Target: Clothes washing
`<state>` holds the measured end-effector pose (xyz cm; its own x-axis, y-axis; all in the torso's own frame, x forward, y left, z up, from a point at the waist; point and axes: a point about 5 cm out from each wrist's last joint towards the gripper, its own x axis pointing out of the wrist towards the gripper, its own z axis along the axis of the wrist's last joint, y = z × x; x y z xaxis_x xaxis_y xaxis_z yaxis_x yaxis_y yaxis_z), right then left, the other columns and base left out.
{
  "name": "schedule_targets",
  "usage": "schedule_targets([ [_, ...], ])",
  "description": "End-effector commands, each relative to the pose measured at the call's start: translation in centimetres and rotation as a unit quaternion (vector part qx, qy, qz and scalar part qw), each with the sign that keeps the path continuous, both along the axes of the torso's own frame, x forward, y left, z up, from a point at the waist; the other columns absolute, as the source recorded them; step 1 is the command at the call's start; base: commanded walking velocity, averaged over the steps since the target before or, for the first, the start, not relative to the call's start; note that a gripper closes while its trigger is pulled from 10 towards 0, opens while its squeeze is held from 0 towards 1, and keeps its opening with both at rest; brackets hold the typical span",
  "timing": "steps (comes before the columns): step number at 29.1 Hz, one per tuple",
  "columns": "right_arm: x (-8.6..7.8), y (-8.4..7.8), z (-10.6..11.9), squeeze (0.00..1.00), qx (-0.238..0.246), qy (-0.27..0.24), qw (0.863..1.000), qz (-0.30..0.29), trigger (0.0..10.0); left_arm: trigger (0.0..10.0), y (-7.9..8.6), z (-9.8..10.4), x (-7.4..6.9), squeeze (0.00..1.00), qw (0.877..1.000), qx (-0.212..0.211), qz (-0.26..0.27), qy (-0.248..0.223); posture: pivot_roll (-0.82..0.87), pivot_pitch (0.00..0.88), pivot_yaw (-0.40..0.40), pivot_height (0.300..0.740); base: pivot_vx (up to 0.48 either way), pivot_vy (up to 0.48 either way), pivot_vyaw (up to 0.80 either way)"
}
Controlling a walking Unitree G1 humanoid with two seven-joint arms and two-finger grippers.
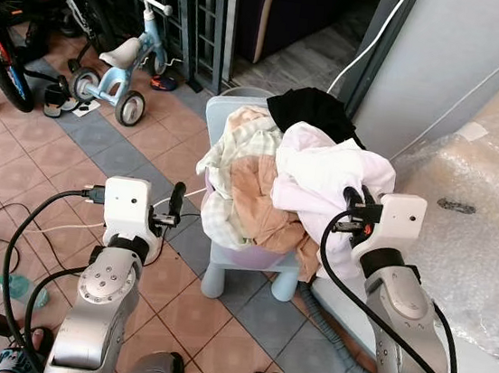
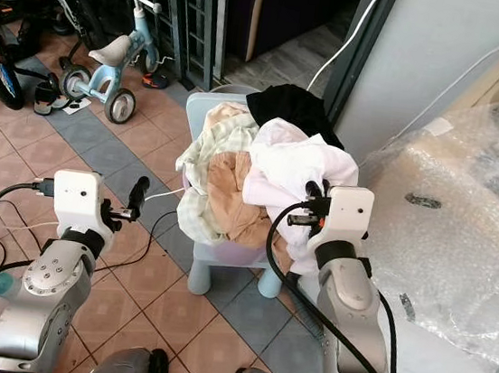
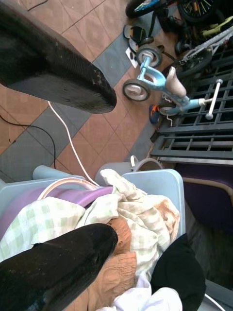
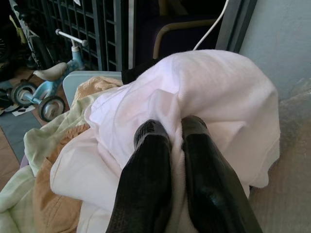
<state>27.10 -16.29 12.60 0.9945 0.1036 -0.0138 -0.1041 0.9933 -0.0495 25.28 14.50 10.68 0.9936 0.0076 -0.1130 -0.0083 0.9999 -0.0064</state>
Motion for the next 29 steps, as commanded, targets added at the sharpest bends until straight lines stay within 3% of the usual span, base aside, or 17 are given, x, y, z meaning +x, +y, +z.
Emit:
schedule_targets([
  [1,0.2,0.5,0.7,0.0,0.016,-0.009,1.0,0.01,10.0,10.0,-0.4,0.6,0.5,0.0,1.0,0.006,-0.004,-0.006,-0.03,0.105,-0.028,0.74,0.0,0.0,0.0],
  [5,0.7,0.2,1.2,0.0,0.006,-0.024,1.0,-0.015,10.0,10.0,-0.6,0.8,0.6,0.0,1.0,0.011,-0.012,-0.01,-0.04,0.106,-0.023,0.74,0.0,0.0,0.0],
  [9,1.7,0.0,2.8,0.0,0.04,-0.041,0.998,0.0,10.0,10.0,-0.7,1.4,0.6,0.0,1.0,-0.001,-0.013,-0.021,-0.03,0.107,-0.014,0.74,0.0,-0.187,0.0],
  [12,2.4,-0.1,3.6,0.0,0.033,-0.053,0.998,-0.006,10.0,10.0,-0.8,1.4,0.7,0.0,1.0,0.001,-0.014,-0.021,-0.03,0.104,-0.012,0.74,0.0,-0.299,0.0],
  [17,4.7,-3.2,7.1,0.0,0.003,-0.123,0.989,-0.084,10.0,10.0,-0.7,1.4,0.9,0.0,1.0,0.005,-0.012,-0.021,-0.03,0.098,-0.011,0.74,0.0,-0.316,-0.8],
  [23,5.8,-6.3,8.4,0.0,-0.003,-0.135,0.981,-0.143,10.0,10.0,-0.9,1.4,1.0,0.0,1.0,0.001,-0.011,-0.019,-0.03,0.094,-0.015,0.74,0.0,-0.345,-0.8],
  [29,6.0,-6.9,8.5,0.0,-0.019,-0.143,0.977,-0.156,10.0,10.0,-0.8,1.4,1.2,0.0,1.0,-0.006,0.0,-0.027,-0.03,0.086,-0.014,0.74,0.0,-0.055,-0.67],
])
